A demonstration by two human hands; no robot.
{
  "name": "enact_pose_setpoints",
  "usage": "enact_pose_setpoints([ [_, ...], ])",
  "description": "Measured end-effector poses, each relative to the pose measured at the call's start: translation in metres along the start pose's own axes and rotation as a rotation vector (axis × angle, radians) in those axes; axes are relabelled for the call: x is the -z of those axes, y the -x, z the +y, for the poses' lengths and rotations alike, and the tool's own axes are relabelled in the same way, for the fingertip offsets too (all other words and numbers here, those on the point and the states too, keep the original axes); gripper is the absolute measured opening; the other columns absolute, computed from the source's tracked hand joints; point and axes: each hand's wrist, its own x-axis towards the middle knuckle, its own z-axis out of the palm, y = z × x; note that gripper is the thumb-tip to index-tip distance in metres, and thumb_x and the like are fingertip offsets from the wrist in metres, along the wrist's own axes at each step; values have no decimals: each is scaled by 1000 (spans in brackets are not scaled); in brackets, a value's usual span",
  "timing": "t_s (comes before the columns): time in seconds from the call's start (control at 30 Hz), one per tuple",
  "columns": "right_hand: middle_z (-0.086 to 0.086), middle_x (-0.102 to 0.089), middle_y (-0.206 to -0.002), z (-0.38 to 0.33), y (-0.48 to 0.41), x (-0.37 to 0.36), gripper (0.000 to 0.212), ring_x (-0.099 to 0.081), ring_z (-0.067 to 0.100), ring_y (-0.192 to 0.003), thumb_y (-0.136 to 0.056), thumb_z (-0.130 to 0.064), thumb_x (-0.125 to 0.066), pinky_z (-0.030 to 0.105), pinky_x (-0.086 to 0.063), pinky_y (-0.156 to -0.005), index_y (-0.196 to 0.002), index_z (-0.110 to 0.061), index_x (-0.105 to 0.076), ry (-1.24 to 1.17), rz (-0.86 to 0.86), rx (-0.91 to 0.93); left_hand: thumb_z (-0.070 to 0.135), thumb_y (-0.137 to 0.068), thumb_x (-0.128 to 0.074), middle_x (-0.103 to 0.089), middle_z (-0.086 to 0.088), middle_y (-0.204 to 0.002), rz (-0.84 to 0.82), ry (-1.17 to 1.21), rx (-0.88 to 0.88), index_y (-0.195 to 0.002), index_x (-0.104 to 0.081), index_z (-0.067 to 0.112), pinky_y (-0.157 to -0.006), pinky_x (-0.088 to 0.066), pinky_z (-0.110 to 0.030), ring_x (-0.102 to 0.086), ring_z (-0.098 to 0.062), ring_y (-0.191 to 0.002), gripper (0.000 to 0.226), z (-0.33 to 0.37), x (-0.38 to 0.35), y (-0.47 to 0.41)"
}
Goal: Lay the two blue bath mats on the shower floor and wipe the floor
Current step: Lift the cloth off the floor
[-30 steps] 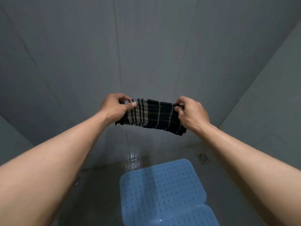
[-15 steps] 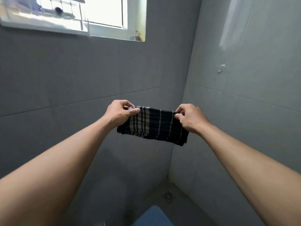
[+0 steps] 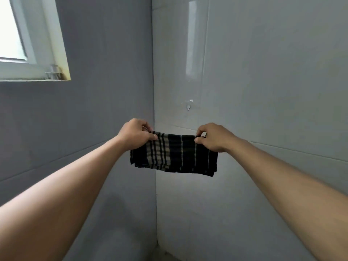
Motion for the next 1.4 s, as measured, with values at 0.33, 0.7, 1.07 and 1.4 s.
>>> enact_pose_setpoints([
  [0.33,-6,-66,-100,70,-95,28,14,-60,17,-92,-96,-41,-58,33,-47,-76,-95,-31,-69,45,166,-109,21,-83,-75,-67,1,-87,-61,-98,-253,-85,-63,20,-64,-46,-22,-63,-16,-81,11,30,-67,-138],
  [0.7,-7,-65,-99,73,-201,-4,13,-61,18,-90,-96,-16,-56,36,-51,-78,-99,-27,-63,26,334,-104,-3,-85,-52,-58,10,-105,11,-280,-592,-94,-78,34,-78,-50,-33,-58,-14,-93,46,2,-101,-271],
  [1.07,7,-45,-115,66,-279,-30,44,-40,26,-91,-102,-12,-44,32,-31,-76,-140,-32,-54,464,385,27,7,-79,-75,-56,-14,-107,193,-589,-838,-114,-72,17,-49,-39,-33,-58,-35,-81,36,-26,-136,-348],
  [1.4,10,-49,-117,86,-273,-70,51,-51,30,-107,-98,-17,-49,40,-39,-86,-148,-27,-44,610,324,99,4,-61,-85,-59,-15,-102,119,-657,-910,-123,-65,7,-62,-49,-40,-60,-33,-77,65,-64,-171,-335],
])
